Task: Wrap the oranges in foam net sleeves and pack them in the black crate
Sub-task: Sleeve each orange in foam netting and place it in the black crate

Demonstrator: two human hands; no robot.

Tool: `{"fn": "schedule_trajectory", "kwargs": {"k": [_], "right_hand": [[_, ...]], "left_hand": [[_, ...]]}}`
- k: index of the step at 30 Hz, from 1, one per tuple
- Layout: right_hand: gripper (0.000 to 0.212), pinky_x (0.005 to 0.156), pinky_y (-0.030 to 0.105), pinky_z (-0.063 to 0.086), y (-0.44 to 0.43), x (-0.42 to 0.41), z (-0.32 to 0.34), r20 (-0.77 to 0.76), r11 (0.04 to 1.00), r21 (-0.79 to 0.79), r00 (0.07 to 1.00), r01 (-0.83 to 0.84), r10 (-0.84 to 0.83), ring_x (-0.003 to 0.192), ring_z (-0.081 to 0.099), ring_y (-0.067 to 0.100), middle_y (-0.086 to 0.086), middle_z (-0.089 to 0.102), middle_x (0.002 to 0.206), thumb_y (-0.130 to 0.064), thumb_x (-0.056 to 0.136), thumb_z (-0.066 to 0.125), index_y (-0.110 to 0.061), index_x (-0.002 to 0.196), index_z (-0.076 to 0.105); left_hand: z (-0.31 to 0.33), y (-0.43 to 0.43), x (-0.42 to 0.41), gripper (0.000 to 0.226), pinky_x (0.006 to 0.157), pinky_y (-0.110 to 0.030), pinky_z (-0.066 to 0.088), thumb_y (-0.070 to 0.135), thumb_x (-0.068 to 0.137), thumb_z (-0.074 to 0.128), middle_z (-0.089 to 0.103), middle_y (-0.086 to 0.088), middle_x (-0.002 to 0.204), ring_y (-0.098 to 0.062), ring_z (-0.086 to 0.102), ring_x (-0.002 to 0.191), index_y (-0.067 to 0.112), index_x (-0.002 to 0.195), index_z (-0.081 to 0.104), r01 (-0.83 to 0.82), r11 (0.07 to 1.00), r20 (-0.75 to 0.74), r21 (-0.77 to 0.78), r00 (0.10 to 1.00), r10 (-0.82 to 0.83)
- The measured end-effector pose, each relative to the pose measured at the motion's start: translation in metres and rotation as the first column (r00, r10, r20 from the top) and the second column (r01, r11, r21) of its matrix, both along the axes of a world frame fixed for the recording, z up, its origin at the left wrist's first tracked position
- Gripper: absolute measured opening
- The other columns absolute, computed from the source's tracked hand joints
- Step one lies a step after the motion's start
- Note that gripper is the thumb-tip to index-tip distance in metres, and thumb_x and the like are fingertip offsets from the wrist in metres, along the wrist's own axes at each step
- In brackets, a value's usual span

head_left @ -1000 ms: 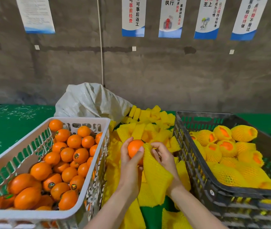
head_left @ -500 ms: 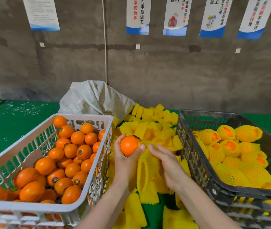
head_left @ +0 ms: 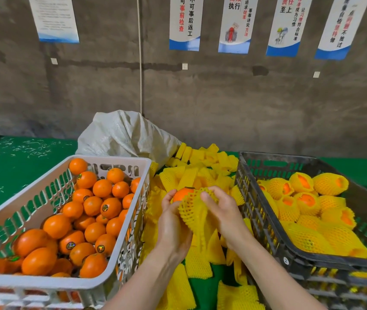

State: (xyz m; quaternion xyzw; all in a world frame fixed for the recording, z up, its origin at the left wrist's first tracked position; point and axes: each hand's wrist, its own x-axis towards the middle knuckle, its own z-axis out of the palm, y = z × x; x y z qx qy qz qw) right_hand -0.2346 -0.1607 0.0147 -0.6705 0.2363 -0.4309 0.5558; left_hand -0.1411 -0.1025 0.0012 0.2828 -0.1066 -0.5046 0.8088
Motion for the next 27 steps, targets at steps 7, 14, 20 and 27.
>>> {"fn": "schedule_trajectory", "kwargs": {"k": [7, 14, 20, 27], "right_hand": [[0.011, 0.056, 0.016, 0.044, 0.008, -0.003, -0.009, -0.023, 0.928, -0.243, 0.955, 0.282, -0.296, 0.065, 0.054, -0.008, -0.022, 0.063, 0.074, -0.028, 0.092, 0.057, -0.029, 0.08, 0.056], [0.004, 0.058, 0.018, 0.04, 0.023, 0.005, -0.026, 0.021, 0.781, -0.505, 0.91, 0.367, -0.414, 0.064, 0.052, 0.0, -0.023, 0.058, 0.071, -0.045, 0.09, 0.044, -0.042, 0.09, 0.047], [0.018, 0.048, 0.016, 0.028, 0.026, 0.001, -0.026, 0.058, 0.925, -0.309, 0.976, 0.219, -0.212, 0.05, 0.035, 0.002, -0.012, 0.044, 0.058, -0.039, 0.093, 0.042, -0.026, 0.085, 0.052], [0.017, 0.057, 0.017, 0.036, 0.017, 0.002, -0.003, 0.081, 0.879, -0.346, 0.944, 0.329, -0.321, 0.062, 0.045, 0.002, -0.01, 0.048, 0.066, -0.037, 0.092, 0.04, -0.027, 0.083, 0.051]], "left_hand": [[-0.004, 0.002, -0.005, 0.068, 0.087, -0.045, 0.054, 0.03, 0.063, 0.075, 0.062, -0.013, 0.121, -0.028, 0.065, 0.106, 0.03, 0.126, 0.049, 0.048, 0.999, 0.28, -0.012, 0.959, -0.043], [-0.003, -0.003, -0.001, 0.054, 0.086, -0.041, 0.049, 0.036, 0.074, 0.066, 0.068, -0.011, 0.1, -0.027, 0.065, 0.093, 0.015, 0.123, 0.052, 0.061, 0.996, 0.119, -0.072, 0.992, -0.052], [-0.002, -0.001, 0.01, 0.066, 0.078, -0.037, 0.044, 0.054, 0.079, 0.059, 0.055, -0.013, 0.093, -0.022, 0.056, 0.082, 0.006, 0.124, 0.052, 0.166, 0.986, 0.18, 0.008, 0.97, -0.165], [0.0, -0.004, 0.01, 0.057, 0.074, -0.037, 0.057, 0.054, 0.076, 0.056, 0.069, -0.017, 0.099, -0.026, 0.069, 0.087, 0.006, 0.102, 0.07, 0.26, 0.964, 0.106, -0.047, 0.961, -0.254]]}}
